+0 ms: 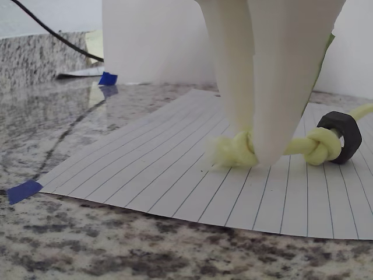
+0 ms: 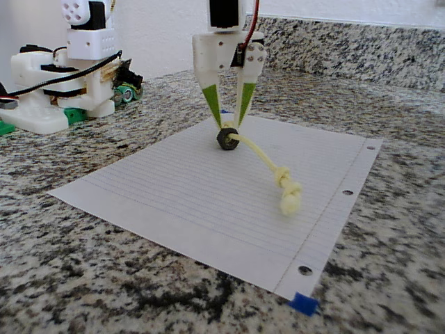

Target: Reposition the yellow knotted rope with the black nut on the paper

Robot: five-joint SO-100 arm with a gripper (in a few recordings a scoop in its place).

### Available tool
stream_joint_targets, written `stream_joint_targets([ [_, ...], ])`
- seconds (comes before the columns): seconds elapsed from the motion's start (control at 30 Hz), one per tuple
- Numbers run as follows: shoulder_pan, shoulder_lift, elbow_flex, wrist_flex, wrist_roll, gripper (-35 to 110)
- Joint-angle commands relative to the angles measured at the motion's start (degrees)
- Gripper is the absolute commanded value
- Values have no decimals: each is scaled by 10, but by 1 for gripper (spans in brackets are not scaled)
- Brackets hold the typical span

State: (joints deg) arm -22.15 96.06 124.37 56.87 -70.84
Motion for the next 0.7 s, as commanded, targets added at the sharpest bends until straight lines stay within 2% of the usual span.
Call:
stream_joint_targets([
  [0.0, -4, 2, -17, 2, 4, 0],
  [0.17, 5, 17, -17, -1, -4, 0],
  [0.3, 25, 79, -16, -4, -56, 0],
  [0.43, 44, 176, -8, -6, -143, 0],
  [0.67, 132, 390, 4, -71, -361, 0],
])
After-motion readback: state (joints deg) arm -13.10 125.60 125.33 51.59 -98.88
